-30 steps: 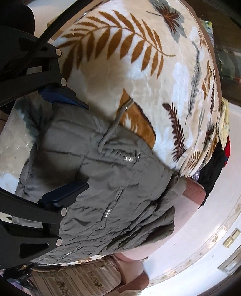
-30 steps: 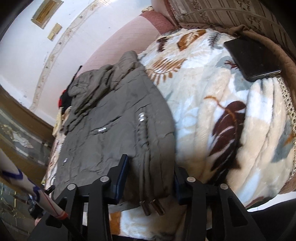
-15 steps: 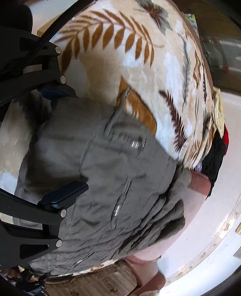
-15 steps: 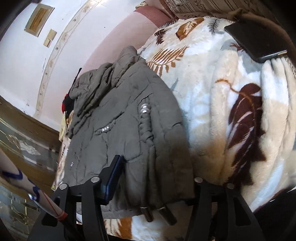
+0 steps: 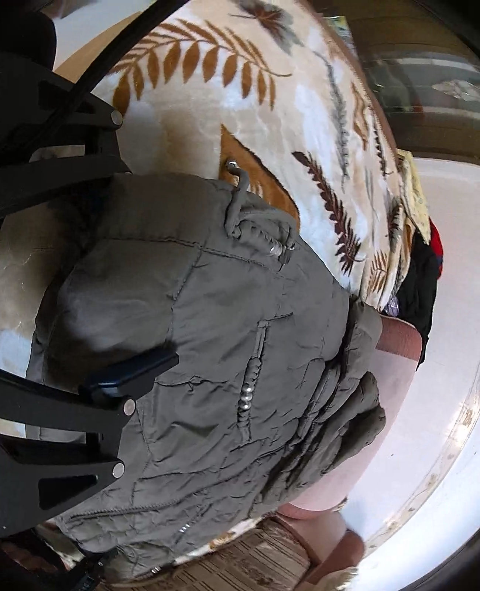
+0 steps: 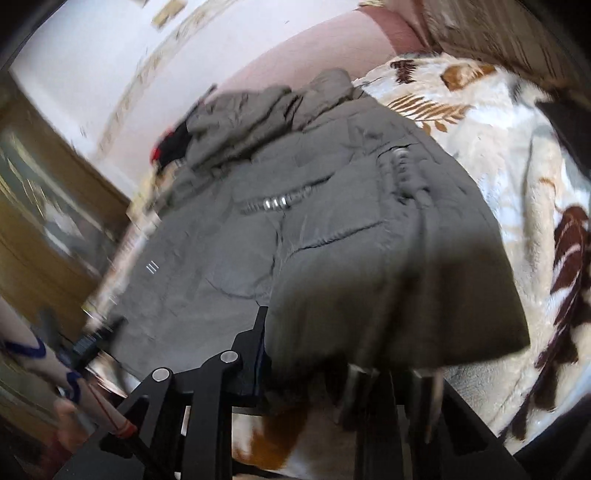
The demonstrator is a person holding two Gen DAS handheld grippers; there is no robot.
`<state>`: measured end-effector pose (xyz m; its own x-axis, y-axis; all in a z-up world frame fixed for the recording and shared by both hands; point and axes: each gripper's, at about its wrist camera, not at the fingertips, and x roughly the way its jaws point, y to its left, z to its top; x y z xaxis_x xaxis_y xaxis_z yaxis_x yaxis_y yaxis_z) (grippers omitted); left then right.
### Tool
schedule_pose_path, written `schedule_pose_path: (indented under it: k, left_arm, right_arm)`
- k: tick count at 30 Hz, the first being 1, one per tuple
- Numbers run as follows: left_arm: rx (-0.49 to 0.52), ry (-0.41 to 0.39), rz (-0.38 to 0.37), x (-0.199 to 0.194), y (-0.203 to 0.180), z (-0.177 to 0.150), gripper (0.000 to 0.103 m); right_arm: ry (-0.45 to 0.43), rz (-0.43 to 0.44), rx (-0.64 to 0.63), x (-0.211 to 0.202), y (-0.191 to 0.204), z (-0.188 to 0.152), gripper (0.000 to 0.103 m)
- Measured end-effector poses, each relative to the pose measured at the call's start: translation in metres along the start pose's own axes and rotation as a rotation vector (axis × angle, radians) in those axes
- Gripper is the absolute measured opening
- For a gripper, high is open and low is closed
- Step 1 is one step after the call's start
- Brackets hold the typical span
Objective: Fold large clothes
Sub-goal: 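Grasp the metal-tipped drawstring cords at the hem with the right gripper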
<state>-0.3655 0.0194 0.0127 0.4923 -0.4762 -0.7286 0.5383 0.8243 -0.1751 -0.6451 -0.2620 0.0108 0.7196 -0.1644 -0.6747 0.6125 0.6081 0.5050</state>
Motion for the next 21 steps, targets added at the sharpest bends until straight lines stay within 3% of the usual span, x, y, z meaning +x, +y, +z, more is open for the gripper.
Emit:
schedule_pose_path:
  k: [5, 13, 15, 17, 21]
  left_arm:
    - [0.062, -0.020, 0.063, 0.001, -0.009, -0.001, 0.063]
    - [-0.071, 0.043, -0.039, -0.004, 0.006, -0.013, 0.063]
    - [-0.027, 0.016, -0.013, -0.007, -0.002, -0.015, 0.058]
    - [0.006, -0.006, -0.001, -0.008, -0.008, -0.014, 0.043]
    - [0.014, -0.012, 0.018, -0.004, -0.010, -0.011, 0.041]
  right_arm:
    - [0.022, -0.027, -0.010, 0.005, -0.006, -0.002, 0.028]
    - [0.030, -0.025, 0.007, 0.006, -0.010, -0.002, 0.032]
    - [0.030, -0.028, 0.002, 0.008, -0.009, -0.001, 0.033]
    - [0.030, -0.033, -0.017, 0.009, -0.006, -0.001, 0.034]
    - [0.003, -0.055, -0.072, 0.004, 0.002, -0.001, 0.025]
